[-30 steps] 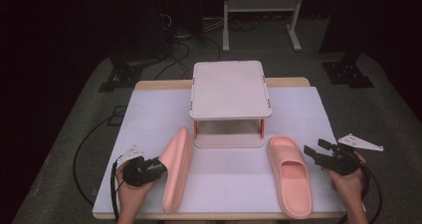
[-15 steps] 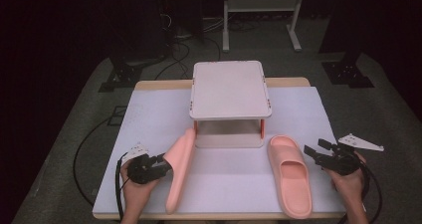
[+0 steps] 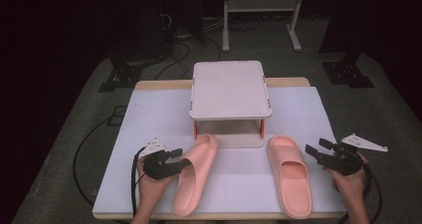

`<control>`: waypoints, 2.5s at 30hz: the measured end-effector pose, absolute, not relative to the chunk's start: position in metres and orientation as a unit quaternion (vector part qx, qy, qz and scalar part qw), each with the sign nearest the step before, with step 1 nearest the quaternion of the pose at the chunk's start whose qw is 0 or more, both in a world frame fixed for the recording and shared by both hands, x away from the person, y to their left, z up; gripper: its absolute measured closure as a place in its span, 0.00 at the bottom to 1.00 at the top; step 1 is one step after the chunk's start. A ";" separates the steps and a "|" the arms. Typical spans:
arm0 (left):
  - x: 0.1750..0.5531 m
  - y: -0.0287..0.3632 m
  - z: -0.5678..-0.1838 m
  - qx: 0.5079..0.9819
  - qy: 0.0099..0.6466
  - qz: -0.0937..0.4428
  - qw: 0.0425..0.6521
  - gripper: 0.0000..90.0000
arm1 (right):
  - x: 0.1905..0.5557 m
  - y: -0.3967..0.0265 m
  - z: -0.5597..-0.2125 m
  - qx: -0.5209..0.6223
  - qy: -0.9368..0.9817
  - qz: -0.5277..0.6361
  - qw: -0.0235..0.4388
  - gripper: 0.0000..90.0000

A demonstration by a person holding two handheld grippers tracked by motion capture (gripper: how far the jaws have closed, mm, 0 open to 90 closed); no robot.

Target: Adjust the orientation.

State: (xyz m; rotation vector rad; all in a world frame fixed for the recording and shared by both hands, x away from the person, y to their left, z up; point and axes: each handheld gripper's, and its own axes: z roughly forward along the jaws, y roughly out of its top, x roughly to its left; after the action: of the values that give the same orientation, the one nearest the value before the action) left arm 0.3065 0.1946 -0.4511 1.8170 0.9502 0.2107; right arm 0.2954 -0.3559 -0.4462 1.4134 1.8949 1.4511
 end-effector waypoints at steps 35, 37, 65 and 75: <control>0.291 0.163 -0.466 0.779 0.362 0.156 0.487 0.35 | 0.294 -0.354 -0.445 0.491 0.675 0.519 0.184 0.30; 0.289 0.161 -0.466 0.781 0.360 0.160 0.485 0.40 | 0.293 -0.354 -0.445 0.490 0.675 0.521 0.183 0.30; 0.287 0.171 -0.469 0.764 0.394 0.188 0.476 0.75 | 0.264 -0.354 -0.441 0.458 0.685 0.533 0.191 0.31; 0.286 0.178 -0.466 0.752 0.401 0.185 0.490 0.83 | 0.254 -0.353 -0.443 0.452 0.688 0.535 0.189 0.33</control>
State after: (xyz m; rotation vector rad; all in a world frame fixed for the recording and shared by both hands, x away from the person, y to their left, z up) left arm 0.2863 0.1783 -0.4660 1.8269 0.9730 0.4487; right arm 0.2536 -0.3533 -0.4434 1.2700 1.9340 1.5054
